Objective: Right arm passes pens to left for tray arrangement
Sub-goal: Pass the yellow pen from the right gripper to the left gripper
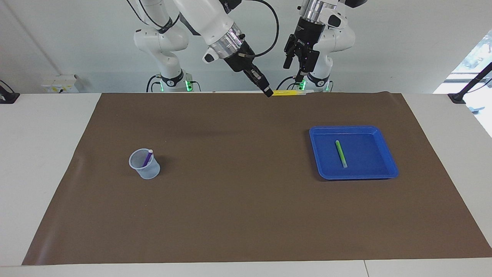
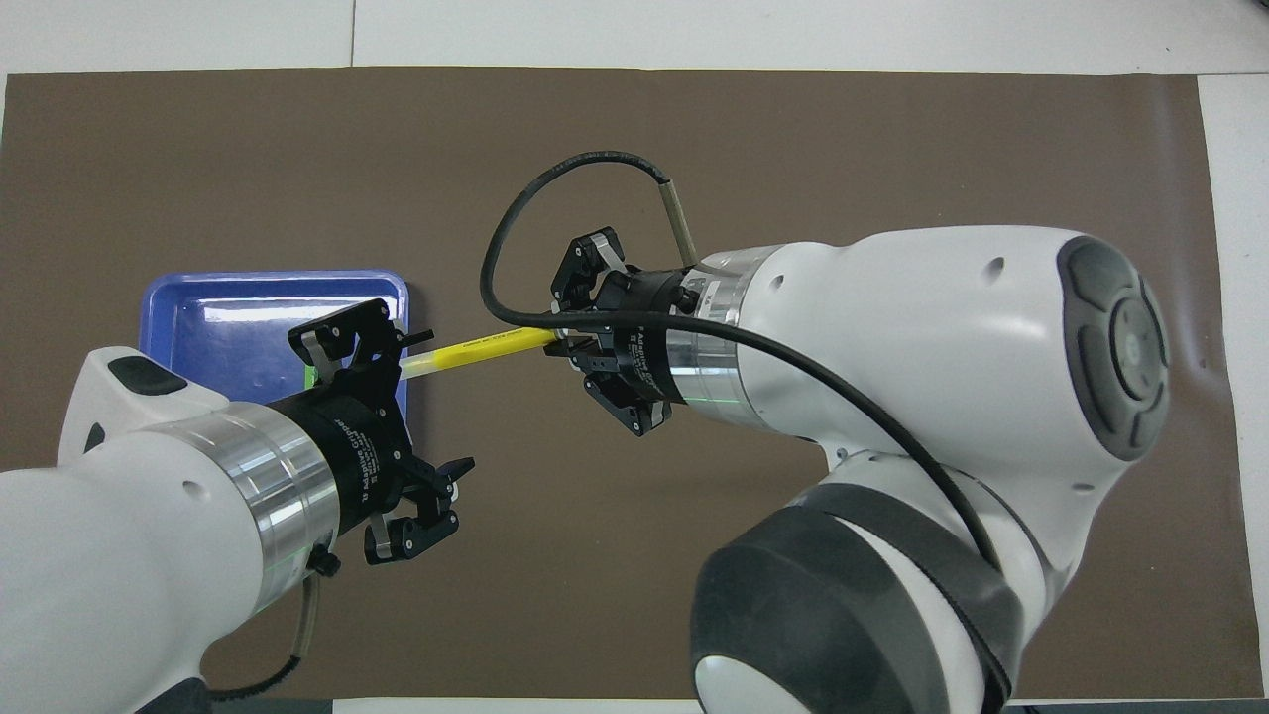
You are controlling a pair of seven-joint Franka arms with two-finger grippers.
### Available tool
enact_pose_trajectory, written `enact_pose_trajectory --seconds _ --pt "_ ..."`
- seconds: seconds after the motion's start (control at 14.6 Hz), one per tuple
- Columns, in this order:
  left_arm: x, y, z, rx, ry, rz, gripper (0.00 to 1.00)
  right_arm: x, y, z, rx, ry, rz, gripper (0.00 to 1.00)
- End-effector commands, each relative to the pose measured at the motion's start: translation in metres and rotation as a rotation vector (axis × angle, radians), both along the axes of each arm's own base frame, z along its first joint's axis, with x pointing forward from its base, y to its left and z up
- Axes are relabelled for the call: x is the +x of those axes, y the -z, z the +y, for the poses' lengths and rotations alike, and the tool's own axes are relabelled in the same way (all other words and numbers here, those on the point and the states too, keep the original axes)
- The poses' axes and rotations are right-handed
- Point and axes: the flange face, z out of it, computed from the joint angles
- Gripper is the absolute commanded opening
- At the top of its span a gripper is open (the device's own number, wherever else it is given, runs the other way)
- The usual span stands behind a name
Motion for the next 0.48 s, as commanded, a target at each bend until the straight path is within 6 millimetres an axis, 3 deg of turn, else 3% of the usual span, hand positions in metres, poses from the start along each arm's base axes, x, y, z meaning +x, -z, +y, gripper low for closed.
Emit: enact_pose_trajectory --seconds 0.0,0.41 --pt "0.002 0.016 -0.004 0.017 -0.020 -0.014 1.00 -0.006 0.001 0.011 0.006 -0.015 0.009 0.00" --pt "0.010 0.036 0.001 0.026 -0.024 -0.011 0.99 -0.014 0.002 0.021 -0.011 -0.041 -0.001 0.00"
